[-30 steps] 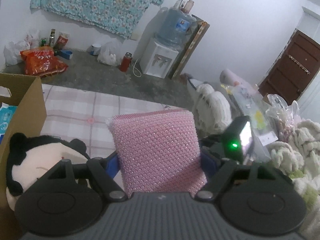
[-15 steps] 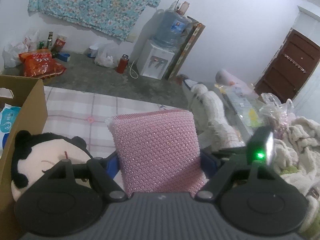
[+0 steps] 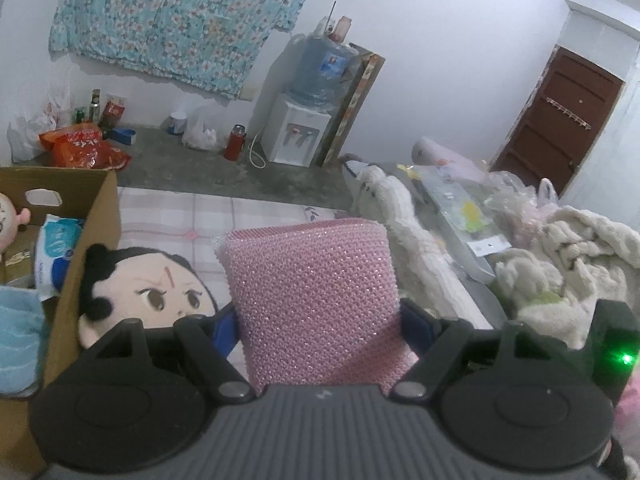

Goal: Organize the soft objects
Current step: 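Carry the pink pad in the left tool while the right tool carries the scrunchie toward the box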

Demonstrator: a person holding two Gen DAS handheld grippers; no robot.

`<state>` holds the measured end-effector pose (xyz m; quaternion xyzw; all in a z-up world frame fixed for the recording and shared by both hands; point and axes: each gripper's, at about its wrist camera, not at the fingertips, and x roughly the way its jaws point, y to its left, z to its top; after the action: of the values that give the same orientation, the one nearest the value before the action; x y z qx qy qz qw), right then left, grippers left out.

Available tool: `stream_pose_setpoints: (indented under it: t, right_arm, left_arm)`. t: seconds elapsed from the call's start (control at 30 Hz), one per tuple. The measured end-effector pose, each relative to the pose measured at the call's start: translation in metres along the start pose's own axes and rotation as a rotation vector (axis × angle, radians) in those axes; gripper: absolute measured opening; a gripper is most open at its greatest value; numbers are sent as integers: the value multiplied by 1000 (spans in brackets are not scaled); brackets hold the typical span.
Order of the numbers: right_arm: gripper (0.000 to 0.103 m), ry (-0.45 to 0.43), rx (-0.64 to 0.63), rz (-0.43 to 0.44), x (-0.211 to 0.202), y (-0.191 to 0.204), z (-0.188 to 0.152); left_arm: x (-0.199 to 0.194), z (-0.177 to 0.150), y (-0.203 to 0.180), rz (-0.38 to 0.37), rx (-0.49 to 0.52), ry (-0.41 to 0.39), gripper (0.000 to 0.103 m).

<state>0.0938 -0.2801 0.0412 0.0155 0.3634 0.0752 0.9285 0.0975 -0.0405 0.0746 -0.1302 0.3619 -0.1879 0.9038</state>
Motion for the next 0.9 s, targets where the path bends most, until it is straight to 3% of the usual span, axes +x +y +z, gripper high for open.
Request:
stream_pose_setpoints:
  t: [0.23,0.47,0.7,0.9]
  right_arm:
    - [10,-101,35,73,-63,40,-14]
    - [10,-179,0,221,-90,91,3]
    - [10,-221,-50,378,-84,153,41]
    - [10,-209,-69,450,-62,207,71]
  left_arm:
    - [-79,-22,12,31,-25,-72,81]
    - [-161,-35,46,108,-120,-198,81]
    - [-220,-38,102,215,-219,-322,81]
    - [-230,-34,153,228,-304,-337,81]
